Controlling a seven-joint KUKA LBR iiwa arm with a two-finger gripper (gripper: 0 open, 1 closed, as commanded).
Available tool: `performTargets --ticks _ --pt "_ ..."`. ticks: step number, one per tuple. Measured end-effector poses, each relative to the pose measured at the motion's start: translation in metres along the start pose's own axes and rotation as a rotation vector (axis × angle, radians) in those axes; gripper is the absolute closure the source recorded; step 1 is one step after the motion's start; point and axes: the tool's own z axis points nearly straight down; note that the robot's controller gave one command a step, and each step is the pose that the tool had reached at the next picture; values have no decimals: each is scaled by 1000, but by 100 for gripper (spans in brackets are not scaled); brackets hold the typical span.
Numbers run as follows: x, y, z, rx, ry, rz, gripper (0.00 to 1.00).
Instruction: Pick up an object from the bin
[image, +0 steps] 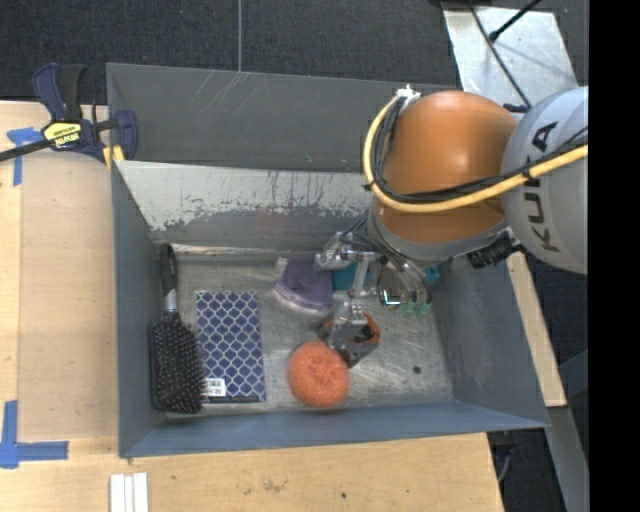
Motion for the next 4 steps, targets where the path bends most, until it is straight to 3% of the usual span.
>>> performTargets --ticks 1,2,3,4 --pt "-2 0 -4 -1 -8 2 0" --pt "2 -3 41 -1 -15 -21 0" --pt "-3 -15 124 0 -7 -201 100" --pt "-3 -15 125 0 -7 -200 0"
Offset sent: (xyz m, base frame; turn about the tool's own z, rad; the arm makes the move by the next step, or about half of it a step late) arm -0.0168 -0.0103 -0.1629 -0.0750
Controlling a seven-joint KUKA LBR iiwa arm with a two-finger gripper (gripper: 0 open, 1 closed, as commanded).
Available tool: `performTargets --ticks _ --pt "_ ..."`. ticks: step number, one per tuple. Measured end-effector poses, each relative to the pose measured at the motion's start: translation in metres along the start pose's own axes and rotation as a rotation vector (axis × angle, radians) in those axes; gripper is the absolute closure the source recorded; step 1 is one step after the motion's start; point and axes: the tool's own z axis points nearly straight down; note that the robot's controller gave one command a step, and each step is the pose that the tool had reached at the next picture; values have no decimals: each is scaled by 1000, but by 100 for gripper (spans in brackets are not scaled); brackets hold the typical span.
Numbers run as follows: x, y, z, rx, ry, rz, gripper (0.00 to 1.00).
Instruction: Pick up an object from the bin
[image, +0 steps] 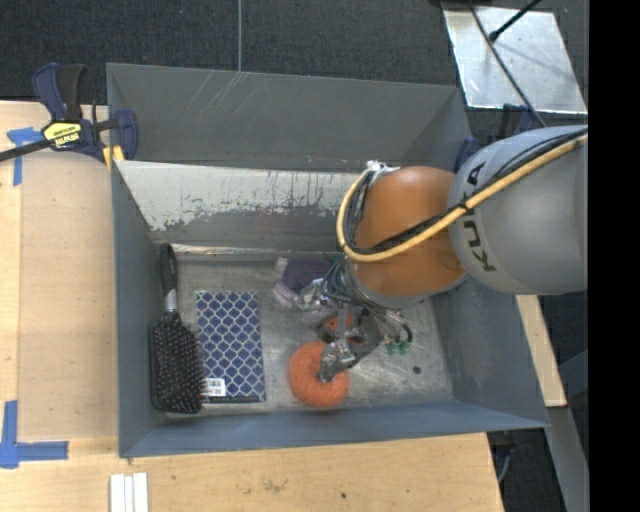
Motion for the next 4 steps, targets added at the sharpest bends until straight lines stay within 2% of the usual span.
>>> performTargets --ticks 1,2,3,4 --pt "0 0 0 0 0 0 0" --pt "-2 10 40 1 -1 -81 100" --pt "-2 10 40 1 -1 -81 100" --pt "20 -6 0 -2 5 -57 100"
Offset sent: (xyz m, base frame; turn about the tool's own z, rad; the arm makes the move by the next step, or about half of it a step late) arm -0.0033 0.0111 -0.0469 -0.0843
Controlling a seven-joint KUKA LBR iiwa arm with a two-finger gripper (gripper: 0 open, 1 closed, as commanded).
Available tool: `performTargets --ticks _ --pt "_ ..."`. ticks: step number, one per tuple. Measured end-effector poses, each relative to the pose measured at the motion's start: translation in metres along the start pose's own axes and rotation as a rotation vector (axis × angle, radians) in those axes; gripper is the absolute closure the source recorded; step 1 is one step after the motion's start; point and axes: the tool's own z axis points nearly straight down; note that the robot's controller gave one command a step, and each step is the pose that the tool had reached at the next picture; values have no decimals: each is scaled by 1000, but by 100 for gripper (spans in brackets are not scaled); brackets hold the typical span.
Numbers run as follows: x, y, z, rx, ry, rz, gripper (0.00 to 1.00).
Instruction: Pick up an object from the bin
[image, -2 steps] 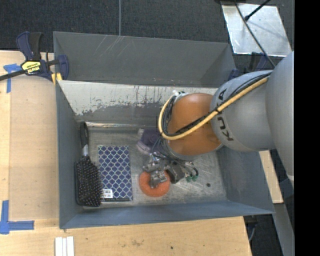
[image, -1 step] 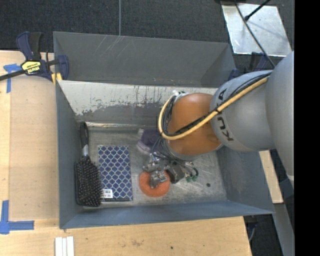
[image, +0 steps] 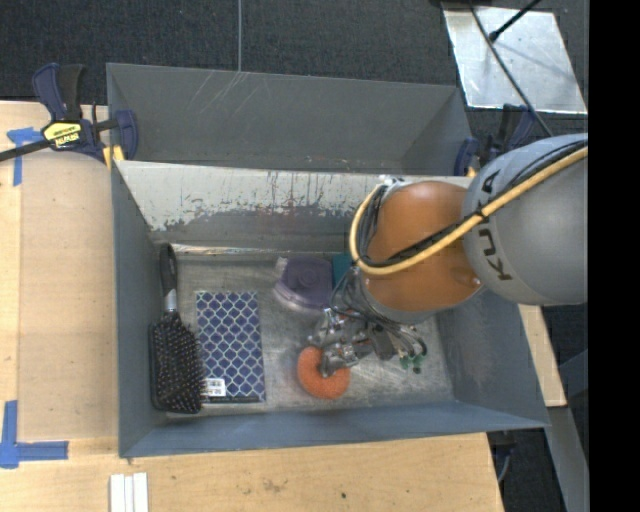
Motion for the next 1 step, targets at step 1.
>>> performTargets --ticks 1 --pt "-56 21 -120 2 -6 -26 100"
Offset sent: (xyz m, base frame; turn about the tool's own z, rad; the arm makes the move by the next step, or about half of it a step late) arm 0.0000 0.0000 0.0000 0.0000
